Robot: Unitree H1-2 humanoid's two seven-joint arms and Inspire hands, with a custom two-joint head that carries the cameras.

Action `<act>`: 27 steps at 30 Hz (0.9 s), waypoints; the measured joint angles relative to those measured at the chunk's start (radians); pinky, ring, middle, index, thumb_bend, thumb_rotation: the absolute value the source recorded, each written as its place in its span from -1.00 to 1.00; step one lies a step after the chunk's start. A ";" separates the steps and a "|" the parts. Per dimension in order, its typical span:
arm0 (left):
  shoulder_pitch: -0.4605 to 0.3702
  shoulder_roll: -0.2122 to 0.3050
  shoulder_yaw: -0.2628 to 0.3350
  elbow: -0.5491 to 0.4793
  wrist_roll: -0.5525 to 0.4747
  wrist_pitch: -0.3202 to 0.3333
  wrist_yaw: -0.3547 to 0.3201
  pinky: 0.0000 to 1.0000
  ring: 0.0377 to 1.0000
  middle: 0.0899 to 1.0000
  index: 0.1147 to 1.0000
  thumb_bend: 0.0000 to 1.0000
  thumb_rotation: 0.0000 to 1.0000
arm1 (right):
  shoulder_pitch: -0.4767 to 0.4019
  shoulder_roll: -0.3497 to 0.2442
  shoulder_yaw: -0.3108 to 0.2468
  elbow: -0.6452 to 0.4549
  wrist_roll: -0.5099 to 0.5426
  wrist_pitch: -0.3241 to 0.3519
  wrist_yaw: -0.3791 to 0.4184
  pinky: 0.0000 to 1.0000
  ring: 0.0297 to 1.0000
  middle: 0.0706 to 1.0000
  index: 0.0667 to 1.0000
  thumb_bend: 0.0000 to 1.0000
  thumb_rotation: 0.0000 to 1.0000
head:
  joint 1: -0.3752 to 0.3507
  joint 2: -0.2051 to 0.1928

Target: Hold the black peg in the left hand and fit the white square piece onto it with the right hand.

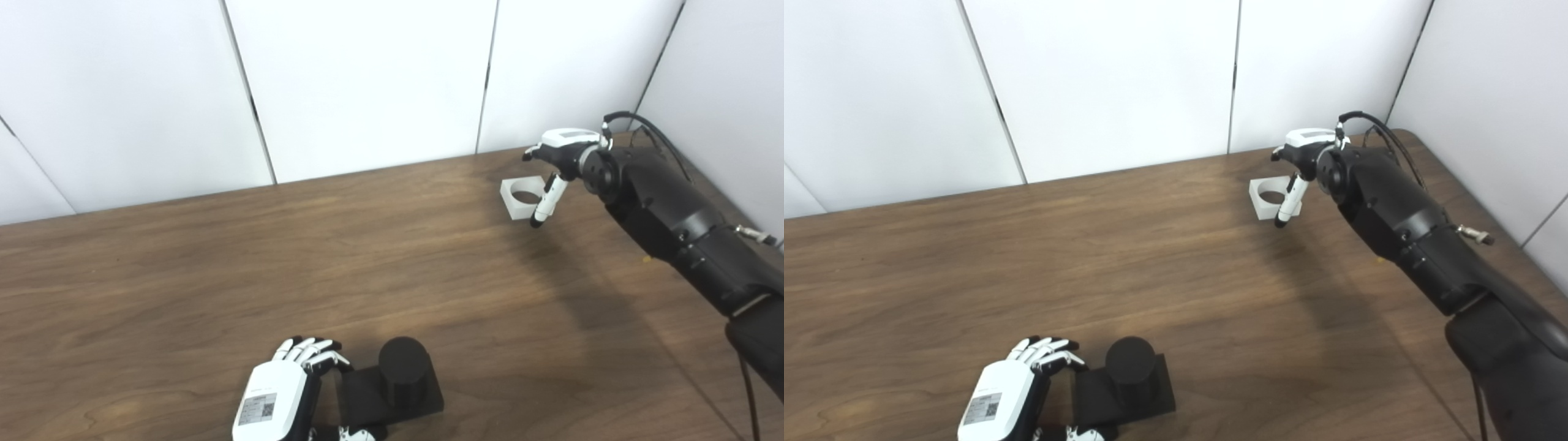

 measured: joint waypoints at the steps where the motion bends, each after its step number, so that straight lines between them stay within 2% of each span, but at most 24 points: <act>1: 0.000 0.000 0.000 -0.001 0.000 0.000 -0.001 0.82 0.66 0.55 -0.16 0.04 -0.91 | 0.000 0.002 0.000 0.002 0.000 0.000 -0.002 0.95 1.00 0.96 0.81 0.99 -0.40 | 0.018 0.005; 13: -0.001 0.000 0.000 -0.004 0.002 0.002 -0.006 0.80 0.65 0.52 -0.16 0.04 -0.91 | 0.005 0.021 -0.004 0.013 0.002 -0.043 -0.064 0.87 0.91 0.86 0.58 0.86 -0.44 | 0.028 0.006; 27: -0.001 0.000 0.000 -0.009 0.002 0.005 -0.016 0.82 0.66 0.53 -0.16 0.04 -0.91 | 0.014 0.025 -0.003 0.037 0.002 -0.068 -0.090 0.83 0.88 0.82 0.48 0.77 -0.45 | 0.031 0.008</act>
